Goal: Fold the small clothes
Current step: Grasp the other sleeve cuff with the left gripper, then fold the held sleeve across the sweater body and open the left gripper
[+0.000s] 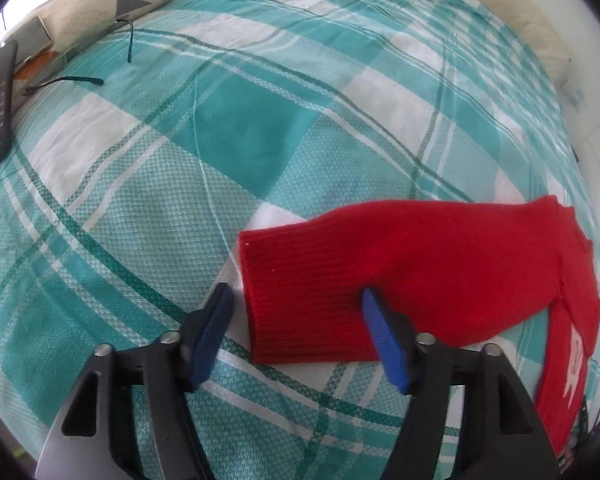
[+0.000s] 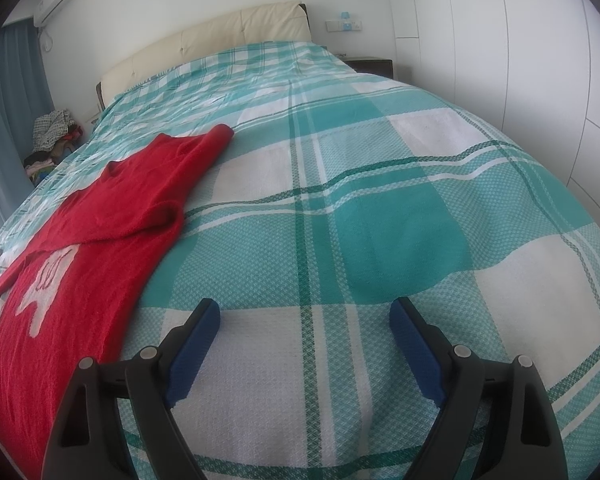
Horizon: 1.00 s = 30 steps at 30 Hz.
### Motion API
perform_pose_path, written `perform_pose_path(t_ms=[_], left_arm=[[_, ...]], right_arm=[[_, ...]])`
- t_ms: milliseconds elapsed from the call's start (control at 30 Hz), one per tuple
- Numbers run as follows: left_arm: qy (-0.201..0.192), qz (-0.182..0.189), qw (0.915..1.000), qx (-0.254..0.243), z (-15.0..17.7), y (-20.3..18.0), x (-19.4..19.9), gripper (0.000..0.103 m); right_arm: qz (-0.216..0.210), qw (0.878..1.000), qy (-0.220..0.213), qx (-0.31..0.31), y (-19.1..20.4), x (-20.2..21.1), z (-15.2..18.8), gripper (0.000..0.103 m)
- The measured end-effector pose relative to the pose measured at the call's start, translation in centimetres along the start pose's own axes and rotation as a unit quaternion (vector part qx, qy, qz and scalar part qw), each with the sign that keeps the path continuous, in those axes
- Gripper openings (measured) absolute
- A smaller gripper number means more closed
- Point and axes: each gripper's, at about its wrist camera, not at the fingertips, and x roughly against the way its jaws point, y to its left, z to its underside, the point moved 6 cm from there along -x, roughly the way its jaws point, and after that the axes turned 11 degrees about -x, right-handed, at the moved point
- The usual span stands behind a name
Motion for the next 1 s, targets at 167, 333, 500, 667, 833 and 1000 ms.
perform_pose_path(t_ms=[167,333,500,667,833,1000], left_arm=[[-0.028,0.026,0.999,-0.023,-2.9,-3.1,4.9,0.005],[-0.11,0.071,0.9829,-0.129,-9.1,-14.7,12.9,0.005],[-0.146,0.135,0.9455,-0.258,-11.3,-31.0,17.3,0.005],[-0.136,0.184,0.9103,-0.345,-7.9,-44.2,16.6,0.005],[-0.086,0.214,0.9006,-0.368,-3.6,-51.9,12.2,0.063],[-0.081,0.195,0.9072,-0.364,-1.7,-49.8,11.6,0.081]], right_arm=[[-0.002,1.0,0.001,-0.001,0.1,-0.1,0.1,0.087],[0.001,1.0,0.003,0.001,0.4,-0.2,0.2,0.087],[-0.001,1.0,0.004,0.0,0.4,-0.3,0.2,0.088],[-0.003,1.0,0.004,-0.001,0.4,-0.2,0.1,0.088],[-0.004,1.0,0.004,-0.003,0.5,-0.2,0.2,0.088],[-0.009,1.0,0.003,-0.006,0.5,0.0,0.2,0.088]])
